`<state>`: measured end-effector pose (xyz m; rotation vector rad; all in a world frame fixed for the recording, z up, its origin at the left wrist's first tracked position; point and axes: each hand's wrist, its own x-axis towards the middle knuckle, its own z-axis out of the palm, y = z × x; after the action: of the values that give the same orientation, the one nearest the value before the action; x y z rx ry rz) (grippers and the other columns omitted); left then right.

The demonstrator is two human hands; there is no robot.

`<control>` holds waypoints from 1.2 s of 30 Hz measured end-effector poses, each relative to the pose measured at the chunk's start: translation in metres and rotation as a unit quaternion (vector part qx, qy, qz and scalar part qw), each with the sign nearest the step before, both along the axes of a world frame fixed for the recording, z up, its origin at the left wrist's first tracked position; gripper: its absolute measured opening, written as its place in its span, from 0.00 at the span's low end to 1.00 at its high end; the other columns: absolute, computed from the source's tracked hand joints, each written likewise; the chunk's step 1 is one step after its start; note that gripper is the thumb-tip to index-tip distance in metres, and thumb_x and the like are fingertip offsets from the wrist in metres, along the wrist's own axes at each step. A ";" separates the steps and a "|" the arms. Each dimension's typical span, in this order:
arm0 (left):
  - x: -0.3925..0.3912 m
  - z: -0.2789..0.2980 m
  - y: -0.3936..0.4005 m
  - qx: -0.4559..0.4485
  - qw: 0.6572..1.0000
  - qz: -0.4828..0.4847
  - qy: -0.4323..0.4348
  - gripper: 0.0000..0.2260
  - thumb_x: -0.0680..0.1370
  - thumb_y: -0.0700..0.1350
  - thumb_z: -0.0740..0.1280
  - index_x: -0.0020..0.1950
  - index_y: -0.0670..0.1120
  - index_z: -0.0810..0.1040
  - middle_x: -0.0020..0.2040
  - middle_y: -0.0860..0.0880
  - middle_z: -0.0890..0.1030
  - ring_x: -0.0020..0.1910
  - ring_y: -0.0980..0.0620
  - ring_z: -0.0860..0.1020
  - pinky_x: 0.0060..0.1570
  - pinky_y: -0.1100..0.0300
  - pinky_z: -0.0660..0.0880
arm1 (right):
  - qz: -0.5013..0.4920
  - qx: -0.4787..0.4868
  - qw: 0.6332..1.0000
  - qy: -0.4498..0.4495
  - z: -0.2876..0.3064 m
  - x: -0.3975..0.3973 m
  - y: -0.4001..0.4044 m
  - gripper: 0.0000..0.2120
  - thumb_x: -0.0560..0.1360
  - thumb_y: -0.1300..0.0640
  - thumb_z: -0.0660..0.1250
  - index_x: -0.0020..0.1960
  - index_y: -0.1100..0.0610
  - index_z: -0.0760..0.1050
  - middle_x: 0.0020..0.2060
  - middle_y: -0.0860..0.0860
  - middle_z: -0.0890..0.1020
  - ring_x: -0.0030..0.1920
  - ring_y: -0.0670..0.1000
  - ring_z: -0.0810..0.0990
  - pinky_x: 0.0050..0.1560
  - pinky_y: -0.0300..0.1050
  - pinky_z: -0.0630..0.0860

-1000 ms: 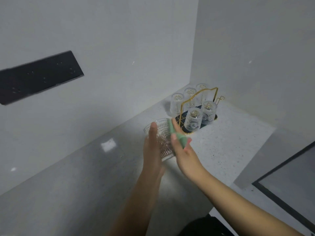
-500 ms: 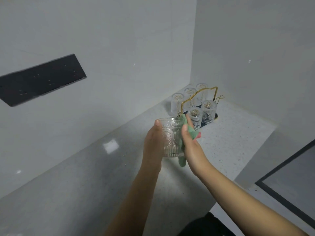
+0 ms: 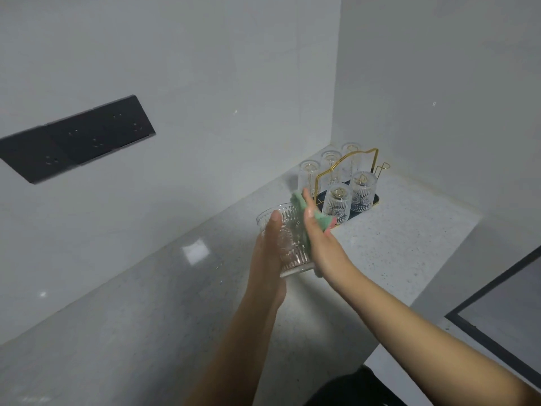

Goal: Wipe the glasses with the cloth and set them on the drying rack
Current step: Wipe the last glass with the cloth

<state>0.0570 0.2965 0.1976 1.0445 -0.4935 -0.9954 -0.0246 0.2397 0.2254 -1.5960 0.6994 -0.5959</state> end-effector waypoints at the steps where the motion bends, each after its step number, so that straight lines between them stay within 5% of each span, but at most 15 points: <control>1: 0.003 0.003 0.000 0.008 1.000 0.007 0.011 0.21 0.80 0.57 0.59 0.59 0.43 0.81 0.56 0.37 0.83 0.53 0.42 0.84 0.47 0.53 0.81 | 0.008 -0.021 0.999 -0.026 -0.003 -0.001 0.006 0.23 0.77 0.35 0.44 0.71 0.33 0.46 0.75 0.39 0.50 0.76 0.47 0.51 0.69 0.44 0.61; 3: 0.011 0.005 0.001 0.041 0.998 0.050 -0.007 0.24 0.78 0.60 0.59 0.59 0.43 0.81 0.54 0.39 0.84 0.51 0.42 0.84 0.46 0.53 0.81 | 0.023 -0.079 0.996 -0.045 -0.016 -0.002 0.020 0.27 0.73 0.29 0.46 0.70 0.31 0.45 0.74 0.33 0.46 0.75 0.39 0.47 0.75 0.47 0.52; 6: 0.014 0.005 0.000 0.056 0.992 0.068 -0.088 0.23 0.77 0.63 0.61 0.57 0.46 0.82 0.52 0.44 0.86 0.56 0.42 0.83 0.56 0.47 0.78 | 0.011 -0.100 0.994 -0.031 -0.022 -0.001 0.016 0.29 0.73 0.29 0.45 0.72 0.32 0.43 0.72 0.28 0.43 0.74 0.48 0.54 0.60 0.47 0.69; 7: 0.010 0.007 -0.001 0.053 0.994 0.059 -0.078 0.20 0.77 0.62 0.62 0.54 0.48 0.83 0.50 0.46 0.86 0.55 0.43 0.83 0.56 0.48 0.78 | -0.008 -0.063 0.998 -0.028 -0.016 0.001 0.009 0.27 0.76 0.32 0.45 0.72 0.33 0.44 0.72 0.29 0.43 0.74 0.51 0.56 0.57 0.49 0.72; 9: 0.003 0.006 -0.003 0.029 0.997 0.028 -0.073 0.16 0.78 0.58 0.63 0.52 0.49 0.85 0.50 0.45 0.86 0.51 0.46 0.84 0.49 0.51 0.79 | -0.049 0.043 0.998 -0.020 -0.004 0.006 -0.005 0.23 0.78 0.36 0.44 0.72 0.34 0.50 0.75 0.41 0.52 0.74 0.54 0.58 0.66 0.62 0.67; 11: 0.001 0.007 -0.005 -0.003 0.995 0.013 -0.094 0.17 0.78 0.56 0.65 0.57 0.45 0.82 0.53 0.39 0.84 0.51 0.42 0.84 0.47 0.49 0.81 | -0.063 0.086 0.994 -0.022 -0.003 0.006 -0.010 0.26 0.75 0.32 0.46 0.72 0.35 0.57 0.74 0.50 0.62 0.73 0.55 0.63 0.70 0.62 0.62; 14: 0.012 0.008 -0.011 0.027 0.994 0.064 -0.078 0.35 0.68 0.62 0.74 0.64 0.37 0.74 0.57 0.35 0.81 0.54 0.40 0.83 0.52 0.46 0.81 | -0.035 0.049 0.997 -0.043 -0.005 0.000 0.007 0.26 0.78 0.37 0.47 0.75 0.38 0.48 0.74 0.44 0.57 0.71 0.45 0.58 0.72 0.54 0.59; 17: 0.019 0.008 -0.015 0.091 0.973 0.124 -0.170 0.29 0.73 0.63 0.68 0.51 0.35 0.76 0.41 0.40 0.82 0.38 0.54 0.83 0.37 0.62 0.79 | -0.006 -0.002 0.996 -0.084 -0.017 0.000 0.018 0.31 0.75 0.34 0.49 0.73 0.38 0.41 0.75 0.38 0.49 0.75 0.42 0.50 0.75 0.48 0.54; 20: 0.020 0.010 -0.011 0.083 0.965 0.096 -0.231 0.30 0.74 0.67 0.61 0.53 0.39 0.80 0.46 0.38 0.83 0.47 0.43 0.84 0.49 0.49 0.81 | -0.017 -0.088 0.993 -0.072 -0.021 0.005 0.019 0.29 0.72 0.29 0.47 0.69 0.32 0.42 0.73 0.32 0.46 0.74 0.34 0.44 0.74 0.35 0.49; 23: 0.012 0.010 -0.008 0.012 0.981 0.024 -0.193 0.20 0.77 0.53 0.67 0.57 0.37 0.80 0.51 0.34 0.83 0.52 0.41 0.83 0.57 0.43 0.77 | -0.032 -0.082 0.993 -0.074 -0.008 0.006 0.006 0.27 0.77 0.36 0.46 0.74 0.40 0.47 0.72 0.33 0.47 0.71 0.29 0.45 0.66 0.21 0.47; 26: 0.008 0.009 -0.008 -0.037 0.996 -0.052 -0.061 0.18 0.79 0.46 0.64 0.65 0.38 0.77 0.60 0.36 0.81 0.60 0.40 0.80 0.58 0.48 0.77 | -0.030 -0.014 0.996 -0.080 0.001 0.007 -0.008 0.20 0.82 0.45 0.47 0.72 0.39 0.49 0.74 0.37 0.51 0.70 0.33 0.49 0.70 0.27 0.49; 28: 0.013 0.004 -0.009 -0.049 0.997 -0.062 -0.015 0.16 0.80 0.47 0.61 0.63 0.42 0.79 0.60 0.38 0.81 0.59 0.42 0.81 0.53 0.51 0.79 | -0.013 -0.040 0.996 -0.076 -0.003 0.006 -0.003 0.24 0.79 0.38 0.46 0.73 0.40 0.49 0.73 0.35 0.50 0.72 0.33 0.48 0.71 0.30 0.47; 31: 0.022 0.004 -0.010 -0.009 0.998 0.018 -0.055 0.18 0.78 0.55 0.64 0.59 0.44 0.82 0.57 0.40 0.83 0.56 0.42 0.82 0.53 0.47 0.79 | 0.016 -0.102 0.993 -0.058 -0.021 0.005 0.012 0.32 0.72 0.29 0.45 0.73 0.38 0.48 0.73 0.31 0.50 0.73 0.32 0.47 0.72 0.31 0.48; 33: 0.024 0.001 -0.010 0.042 0.991 0.058 -0.110 0.28 0.73 0.62 0.68 0.61 0.40 0.80 0.56 0.37 0.83 0.56 0.39 0.82 0.59 0.43 0.77 | 0.009 -0.117 0.992 -0.056 -0.026 0.006 0.010 0.31 0.74 0.31 0.45 0.74 0.41 0.47 0.75 0.35 0.49 0.74 0.34 0.46 0.73 0.34 0.48; 36: 0.020 0.001 -0.012 0.037 0.991 0.039 -0.126 0.27 0.73 0.58 0.68 0.61 0.38 0.79 0.55 0.36 0.83 0.56 0.37 0.81 0.57 0.45 0.78 | -0.014 -0.077 0.996 -0.053 -0.009 0.009 -0.004 0.25 0.79 0.39 0.46 0.74 0.42 0.47 0.75 0.38 0.46 0.72 0.33 0.45 0.68 0.23 0.48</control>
<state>0.0772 0.2845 0.1989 1.2557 -0.6209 -0.8214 -0.0156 0.2360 0.2164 -1.6863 0.6092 -0.7642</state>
